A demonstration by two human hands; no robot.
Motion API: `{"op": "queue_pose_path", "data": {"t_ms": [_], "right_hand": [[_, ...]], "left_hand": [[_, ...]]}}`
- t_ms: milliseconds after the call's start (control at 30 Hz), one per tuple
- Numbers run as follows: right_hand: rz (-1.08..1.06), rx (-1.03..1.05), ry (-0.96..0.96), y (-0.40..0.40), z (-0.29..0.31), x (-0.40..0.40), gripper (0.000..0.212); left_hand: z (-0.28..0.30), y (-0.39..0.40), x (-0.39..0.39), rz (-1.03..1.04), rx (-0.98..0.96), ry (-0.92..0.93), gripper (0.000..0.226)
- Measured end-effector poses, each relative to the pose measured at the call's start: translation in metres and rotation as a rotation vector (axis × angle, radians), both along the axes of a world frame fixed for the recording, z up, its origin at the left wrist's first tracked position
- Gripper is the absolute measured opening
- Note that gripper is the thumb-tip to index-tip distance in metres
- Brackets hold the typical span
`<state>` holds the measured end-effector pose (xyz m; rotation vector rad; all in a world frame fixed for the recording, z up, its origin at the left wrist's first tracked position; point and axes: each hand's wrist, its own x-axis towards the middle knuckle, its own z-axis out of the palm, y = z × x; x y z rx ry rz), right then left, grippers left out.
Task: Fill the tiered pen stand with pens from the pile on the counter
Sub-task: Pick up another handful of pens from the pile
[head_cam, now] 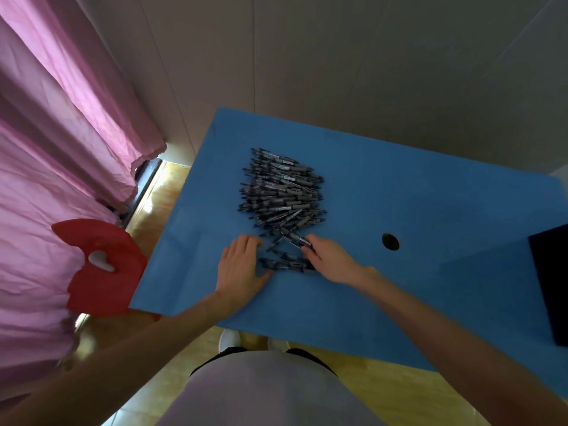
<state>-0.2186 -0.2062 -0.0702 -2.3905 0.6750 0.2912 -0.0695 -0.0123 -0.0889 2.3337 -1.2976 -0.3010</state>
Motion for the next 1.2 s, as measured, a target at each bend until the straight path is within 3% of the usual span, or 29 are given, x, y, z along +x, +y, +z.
{"op": "queue_pose_path", "data": {"t_ms": [167,300,400,567,900,1100,1200], "right_hand": [[-0.031,0.123,0.004,-0.007,0.003,-0.017,0.021],[-0.073,-0.054,-0.001,-0.019,0.006,-0.045,0.019],[-0.067,-0.283,0.004,-0.026,0.005,-0.063,0.018],[-0.003,-0.465,0.011,-0.034,-0.002,-0.083,0.024],[0.063,-0.492,0.065,-0.026,0.006,-0.074,0.059],[0.131,-0.467,0.103,-0.019,0.010,-0.056,0.047],[0.160,-0.473,0.106,-0.014,0.006,-0.055,0.043]], "left_hand": [[-0.006,-0.007,-0.008,-0.378,0.011,-0.240,0.061],[-0.004,-0.019,-0.017,-0.545,0.107,-0.326,0.064],[0.002,-0.034,-0.026,-0.537,0.159,-0.295,0.058],[0.010,-0.052,-0.032,-0.580,0.209,-0.292,0.048],[0.014,-0.033,-0.022,-0.725,0.290,-0.373,0.052],[0.016,-0.020,-0.018,-0.665,0.297,-0.416,0.058],[0.012,-0.008,-0.024,-0.546,0.279,-0.331,0.065]]}}
